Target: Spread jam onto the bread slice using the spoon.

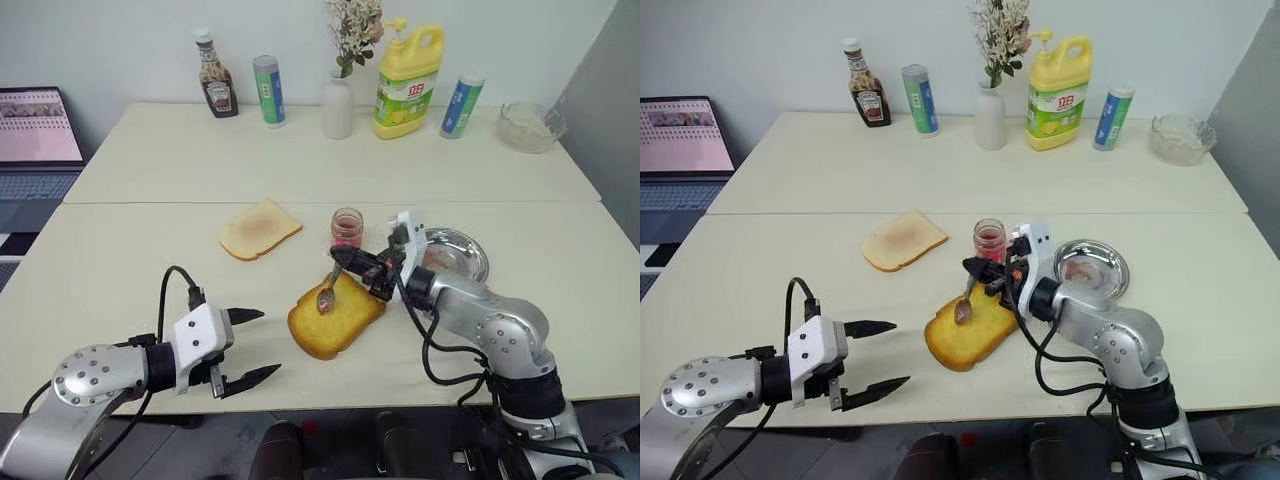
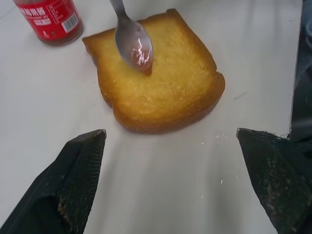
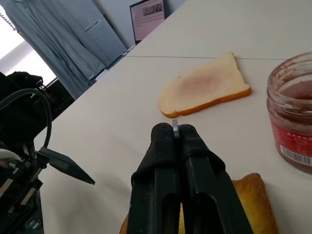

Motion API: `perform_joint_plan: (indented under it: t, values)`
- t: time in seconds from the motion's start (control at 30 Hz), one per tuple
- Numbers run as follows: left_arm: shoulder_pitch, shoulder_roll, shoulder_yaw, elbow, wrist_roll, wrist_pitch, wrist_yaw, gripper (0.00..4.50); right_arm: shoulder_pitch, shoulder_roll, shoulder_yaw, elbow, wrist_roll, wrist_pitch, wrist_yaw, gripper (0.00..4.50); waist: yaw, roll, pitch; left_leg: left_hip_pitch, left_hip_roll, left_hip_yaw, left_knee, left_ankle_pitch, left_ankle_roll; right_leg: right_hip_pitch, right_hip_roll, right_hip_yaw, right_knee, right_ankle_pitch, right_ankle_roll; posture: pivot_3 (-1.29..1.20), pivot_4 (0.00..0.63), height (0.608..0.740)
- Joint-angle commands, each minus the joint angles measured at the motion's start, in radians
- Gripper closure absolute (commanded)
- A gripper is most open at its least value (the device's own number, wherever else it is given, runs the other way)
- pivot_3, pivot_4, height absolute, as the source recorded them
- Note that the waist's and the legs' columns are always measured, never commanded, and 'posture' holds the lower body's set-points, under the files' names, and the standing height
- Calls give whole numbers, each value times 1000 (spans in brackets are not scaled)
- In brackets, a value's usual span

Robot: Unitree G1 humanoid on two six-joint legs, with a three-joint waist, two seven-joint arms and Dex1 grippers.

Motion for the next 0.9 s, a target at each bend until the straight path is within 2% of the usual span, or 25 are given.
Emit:
perform_joint_plan:
  t: [0.03, 0.33, 0.6, 0.8, 0.9]
  values:
    - [-4, -13, -11, 5, 21, -47, 7, 0, -12, -37, 40, -29, -88, -88, 80, 4443, 0, 0, 0, 0, 0, 0, 0, 0, 0, 0, 0, 0, 0, 0, 0, 0, 150, 740]
    - [-42, -30, -38, 18, 34, -62, 12, 0, -10, -156, 125, -112, -260, -201, 210, 4443, 1, 0, 0, 0, 0, 0, 0, 0, 0, 0, 0, 0, 0, 0, 0, 0, 150, 740]
    - [-70, -33, -58, 25, 41, -64, 13, 0, 3, -254, 134, -175, -359, -273, 302, 4443, 3, -1, 0, 0, 0, 0, 1, 0, 0, 1, 0, 0, 0, 0, 0, 0, 150, 740]
    - [-86, -33, -67, 32, 42, -66, 12, 0, -2, -263, 56, -196, -316, -238, 308, 4443, 6, -1, 0, 1, 0, -1, 1, 0, 0, 1, 0, -1, 0, 1, -1, 0, 150, 740]
    - [-91, -32, -68, 34, 43, -68, 11, 0, -3, -189, -85, -177, -142, -88, 226, 4443, 7, -1, 0, 1, 0, -1, 1, 0, 0, 2, 0, -1, 0, 1, -1, 0, 150, 740]
